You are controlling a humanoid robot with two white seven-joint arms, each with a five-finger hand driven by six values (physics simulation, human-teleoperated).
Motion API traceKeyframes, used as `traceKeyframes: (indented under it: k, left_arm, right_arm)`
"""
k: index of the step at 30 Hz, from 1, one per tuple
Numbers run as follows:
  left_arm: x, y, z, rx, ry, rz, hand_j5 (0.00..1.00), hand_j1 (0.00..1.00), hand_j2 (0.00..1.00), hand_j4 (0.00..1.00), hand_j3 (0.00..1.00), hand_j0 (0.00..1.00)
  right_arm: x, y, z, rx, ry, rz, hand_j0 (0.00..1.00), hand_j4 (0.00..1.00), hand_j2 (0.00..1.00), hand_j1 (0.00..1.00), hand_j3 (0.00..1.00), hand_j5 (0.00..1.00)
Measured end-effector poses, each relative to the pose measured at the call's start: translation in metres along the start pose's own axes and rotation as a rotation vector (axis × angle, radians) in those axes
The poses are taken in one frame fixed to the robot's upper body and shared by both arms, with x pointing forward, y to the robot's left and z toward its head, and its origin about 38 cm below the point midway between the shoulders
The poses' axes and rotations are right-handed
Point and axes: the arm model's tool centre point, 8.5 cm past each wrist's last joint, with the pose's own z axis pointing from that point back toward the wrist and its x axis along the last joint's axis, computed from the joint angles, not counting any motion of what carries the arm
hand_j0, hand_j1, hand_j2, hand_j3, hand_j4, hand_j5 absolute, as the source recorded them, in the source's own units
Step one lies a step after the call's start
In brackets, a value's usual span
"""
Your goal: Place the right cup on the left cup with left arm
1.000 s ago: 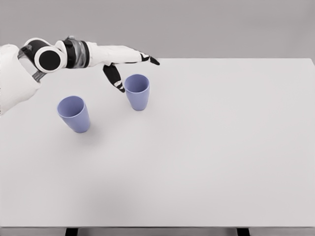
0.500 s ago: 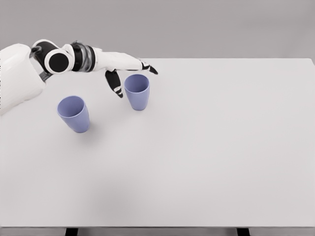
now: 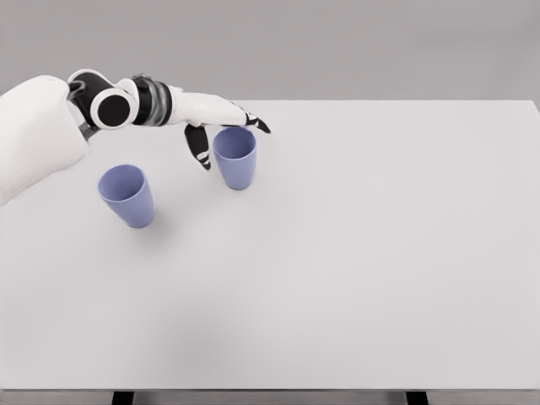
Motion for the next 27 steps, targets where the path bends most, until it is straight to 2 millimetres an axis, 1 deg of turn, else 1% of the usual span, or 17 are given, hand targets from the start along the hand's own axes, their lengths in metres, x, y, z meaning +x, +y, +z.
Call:
traceKeyframes:
  k: [6, 16, 27]
  left_arm:
    - [0.002, 0.004, -0.002, 0.0, 0.001, -0.008, 1.0, 1.0, 1.0, 1.0, 1.0, 1.0]
    - [0.002, -0.001, -0.012, -0.021, 0.007, -0.003, 1.0, 1.0, 1.0, 1.0, 1.0, 1.0]
    - [0.002, -0.005, -0.014, -0.034, 0.01, -0.006, 1.0, 1.0, 1.0, 1.0, 1.0, 1.0]
  right_arm:
    - [0.0, 0.0, 0.0, 0.0, 0.0, 0.0, 1.0, 1.0, 1.0, 1.0, 1.0, 1.0]
    - [0.0, 0.0, 0.0, 0.0, 0.0, 0.0, 1.0, 1.0, 1.0, 1.0, 1.0, 1.0]
    - [0.0, 0.0, 0.0, 0.0, 0.0, 0.0, 1.0, 1.0, 1.0, 1.0, 1.0, 1.0]
